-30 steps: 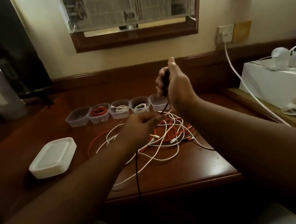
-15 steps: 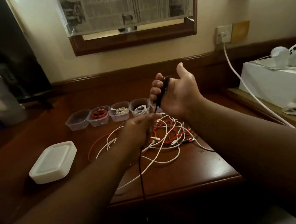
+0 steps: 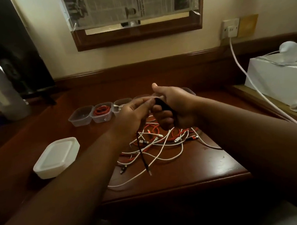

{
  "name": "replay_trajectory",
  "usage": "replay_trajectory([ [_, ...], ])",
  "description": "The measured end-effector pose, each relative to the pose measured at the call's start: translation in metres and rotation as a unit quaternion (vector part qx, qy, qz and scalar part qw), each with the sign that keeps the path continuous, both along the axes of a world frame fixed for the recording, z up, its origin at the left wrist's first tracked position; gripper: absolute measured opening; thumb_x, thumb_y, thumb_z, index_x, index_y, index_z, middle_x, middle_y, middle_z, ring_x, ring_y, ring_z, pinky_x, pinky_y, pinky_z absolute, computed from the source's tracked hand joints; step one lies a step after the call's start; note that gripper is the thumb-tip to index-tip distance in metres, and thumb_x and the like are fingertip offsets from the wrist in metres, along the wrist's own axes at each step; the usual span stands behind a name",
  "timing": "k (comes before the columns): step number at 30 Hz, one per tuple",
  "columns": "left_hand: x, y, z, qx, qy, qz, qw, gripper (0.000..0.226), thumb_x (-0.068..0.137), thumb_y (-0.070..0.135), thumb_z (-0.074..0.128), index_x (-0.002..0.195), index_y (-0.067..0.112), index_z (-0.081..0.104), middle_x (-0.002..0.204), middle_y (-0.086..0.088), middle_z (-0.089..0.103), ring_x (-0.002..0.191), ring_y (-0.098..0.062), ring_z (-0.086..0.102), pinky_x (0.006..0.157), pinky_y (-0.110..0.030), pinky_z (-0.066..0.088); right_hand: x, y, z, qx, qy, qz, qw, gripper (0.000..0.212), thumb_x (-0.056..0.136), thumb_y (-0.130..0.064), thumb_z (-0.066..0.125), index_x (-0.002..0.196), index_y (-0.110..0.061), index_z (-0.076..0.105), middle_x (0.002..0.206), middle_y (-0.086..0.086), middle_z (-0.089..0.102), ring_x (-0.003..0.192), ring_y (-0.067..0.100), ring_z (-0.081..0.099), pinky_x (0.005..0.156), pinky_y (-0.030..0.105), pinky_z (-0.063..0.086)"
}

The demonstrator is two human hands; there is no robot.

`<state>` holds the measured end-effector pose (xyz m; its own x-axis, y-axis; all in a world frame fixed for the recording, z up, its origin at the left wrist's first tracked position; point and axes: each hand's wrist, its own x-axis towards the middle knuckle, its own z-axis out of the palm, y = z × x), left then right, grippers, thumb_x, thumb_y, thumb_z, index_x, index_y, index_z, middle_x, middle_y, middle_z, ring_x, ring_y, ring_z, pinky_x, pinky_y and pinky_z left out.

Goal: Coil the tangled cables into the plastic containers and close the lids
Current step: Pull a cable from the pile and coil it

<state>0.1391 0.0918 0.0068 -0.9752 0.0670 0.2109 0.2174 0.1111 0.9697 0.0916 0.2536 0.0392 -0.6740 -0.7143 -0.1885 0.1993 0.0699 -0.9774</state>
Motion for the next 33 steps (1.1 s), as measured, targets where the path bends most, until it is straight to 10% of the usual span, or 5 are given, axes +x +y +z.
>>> replay_trajectory([
  [7, -0.010, 0.008, 0.003, -0.157, 0.060, 0.041, 0.985, 0.024, 0.100, 0.034, 0.054, 0.092, 0.014, 0.065, 0.083, -0.006, 0.068, 0.064, -0.012, 0.063, 0.060, -0.033, 0.047, 0.000, -0.010, -0.010, 0.033, 0.062, -0.105, 0.992, 0.059, 0.104, -0.049, 0.036, 0.057, -0.013, 0.044, 0.045, 0.002, 0.039, 0.040, 0.017, 0.046, 0.051, 0.031, 0.037],
  [11, -0.013, 0.015, 0.000, -0.222, 0.101, 0.090, 0.966, 0.029, 0.101, 0.037, 0.051, 0.111, 0.016, 0.067, 0.097, -0.002, 0.072, 0.089, -0.011, 0.066, 0.075, -0.030, 0.052, -0.011, -0.015, -0.018, 0.086, 0.220, -0.219, 0.947, 0.052, 0.102, -0.048, 0.042, 0.087, -0.004, 0.064, 0.058, 0.007, 0.059, 0.055, 0.022, 0.058, 0.062, 0.039, 0.051],
  [19, -0.052, 0.030, 0.001, -0.021, 0.014, 0.136, 0.990, 0.033, 0.102, 0.044, 0.048, 0.102, 0.020, 0.071, 0.095, -0.007, 0.074, 0.091, -0.019, 0.072, 0.086, -0.040, 0.058, -0.042, -0.018, -0.037, 0.067, 0.412, -0.230, 0.879, 0.031, 0.107, -0.037, 0.031, 0.101, -0.019, 0.055, 0.087, 0.005, 0.062, 0.076, 0.018, 0.061, 0.064, 0.028, 0.048],
  [26, -0.109, 0.038, -0.041, 0.076, -0.080, 0.202, 0.973, 0.048, 0.091, 0.052, 0.059, 0.095, 0.005, 0.070, 0.098, -0.021, 0.071, 0.098, -0.039, 0.066, 0.096, -0.064, 0.048, -0.095, -0.012, -0.063, 0.281, 0.460, -0.149, 0.829, 0.020, 0.108, -0.032, 0.030, 0.102, -0.020, 0.044, 0.077, -0.006, 0.046, 0.062, 0.005, 0.043, 0.050, 0.017, 0.028],
  [33, -0.153, 0.030, -0.080, 0.050, 0.033, 0.244, 0.968, 0.013, 0.087, 0.031, 0.055, 0.092, 0.025, 0.066, 0.081, -0.001, 0.063, 0.072, -0.017, 0.057, 0.067, -0.039, 0.048, -0.144, -0.007, -0.108, 0.193, 0.402, -0.190, 0.875, 0.030, 0.108, -0.023, 0.029, 0.085, -0.016, 0.048, 0.070, -0.004, 0.042, 0.061, 0.008, 0.038, 0.059, 0.029, 0.031],
])
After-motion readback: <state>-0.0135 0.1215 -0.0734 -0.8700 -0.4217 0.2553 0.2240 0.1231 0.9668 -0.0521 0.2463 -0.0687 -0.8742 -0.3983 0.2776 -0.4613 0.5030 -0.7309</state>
